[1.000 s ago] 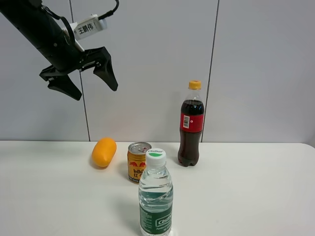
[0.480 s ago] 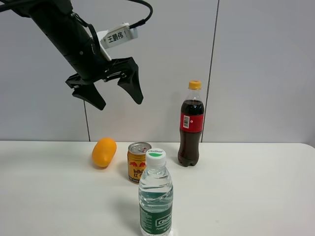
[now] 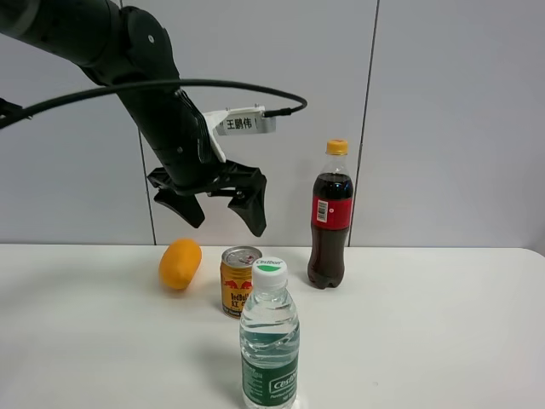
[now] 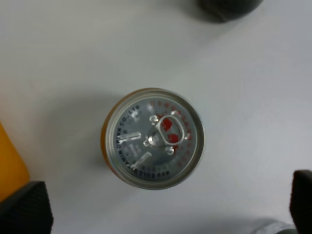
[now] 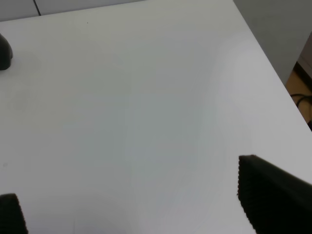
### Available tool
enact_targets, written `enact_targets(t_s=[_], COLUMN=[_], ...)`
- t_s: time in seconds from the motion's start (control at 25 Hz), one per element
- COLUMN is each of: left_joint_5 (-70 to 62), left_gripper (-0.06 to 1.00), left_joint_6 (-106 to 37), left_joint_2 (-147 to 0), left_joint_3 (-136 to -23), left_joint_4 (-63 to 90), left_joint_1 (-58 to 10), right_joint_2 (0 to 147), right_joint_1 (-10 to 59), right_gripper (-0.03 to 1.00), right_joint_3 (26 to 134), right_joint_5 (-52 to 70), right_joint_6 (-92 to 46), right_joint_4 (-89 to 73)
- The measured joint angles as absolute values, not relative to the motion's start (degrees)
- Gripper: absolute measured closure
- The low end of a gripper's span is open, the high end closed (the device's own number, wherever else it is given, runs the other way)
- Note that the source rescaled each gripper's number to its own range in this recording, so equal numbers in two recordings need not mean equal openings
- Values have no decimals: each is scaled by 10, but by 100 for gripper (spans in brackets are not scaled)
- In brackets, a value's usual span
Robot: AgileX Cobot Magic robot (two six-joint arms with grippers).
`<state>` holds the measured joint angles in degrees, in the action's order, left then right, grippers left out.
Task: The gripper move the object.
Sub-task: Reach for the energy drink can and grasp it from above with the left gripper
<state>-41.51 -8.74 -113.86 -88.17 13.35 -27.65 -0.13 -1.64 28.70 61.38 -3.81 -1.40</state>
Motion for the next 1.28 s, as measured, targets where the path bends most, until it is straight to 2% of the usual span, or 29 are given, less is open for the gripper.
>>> enact_targets(t_s=[0.48,1.28], left_joint_5=[-347,-282], left_gripper=[-6,-6], left_joint_6=[-91,-94], left_joint_2=[-1199,-1250], left_joint_3=[-882,-882], left_joint_4=[133,72], left_joint_1=[-306,-307], right_joint_2=[-1,-1], right_joint_1=[-16,-16], right_gripper=[-3,-3], right_joint_3=[287,287], right_joint_5=[614,614], right_joint_6=[-38,-38], right_joint_4=[-14,-14])
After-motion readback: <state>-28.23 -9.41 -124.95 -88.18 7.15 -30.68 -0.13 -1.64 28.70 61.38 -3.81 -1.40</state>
